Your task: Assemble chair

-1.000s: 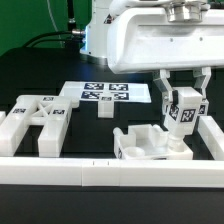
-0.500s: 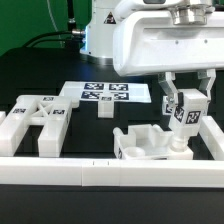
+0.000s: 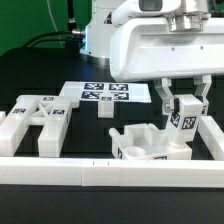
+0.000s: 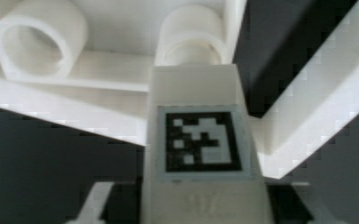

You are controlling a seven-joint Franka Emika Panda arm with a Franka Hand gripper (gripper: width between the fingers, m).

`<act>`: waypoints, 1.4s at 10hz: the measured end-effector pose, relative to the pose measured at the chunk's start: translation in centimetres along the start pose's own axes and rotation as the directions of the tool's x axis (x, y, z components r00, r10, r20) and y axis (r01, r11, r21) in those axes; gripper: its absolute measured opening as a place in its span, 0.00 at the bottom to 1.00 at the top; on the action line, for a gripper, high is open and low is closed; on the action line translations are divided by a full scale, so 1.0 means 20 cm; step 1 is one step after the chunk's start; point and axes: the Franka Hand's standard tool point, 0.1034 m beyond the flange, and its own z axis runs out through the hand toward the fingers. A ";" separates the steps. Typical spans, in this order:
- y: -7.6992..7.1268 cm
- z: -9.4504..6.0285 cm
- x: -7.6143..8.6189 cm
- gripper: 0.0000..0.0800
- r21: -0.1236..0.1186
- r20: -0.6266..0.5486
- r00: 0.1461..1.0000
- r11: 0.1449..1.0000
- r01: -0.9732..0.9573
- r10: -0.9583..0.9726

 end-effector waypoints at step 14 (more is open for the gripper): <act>0.05 -0.04 0.07 0.81 -0.023 -0.036 0.999 1.000 0.020 -0.021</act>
Offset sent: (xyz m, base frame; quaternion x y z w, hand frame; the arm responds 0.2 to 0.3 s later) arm -0.0048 0.0056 -0.0099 -0.0113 0.0052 0.0090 0.9999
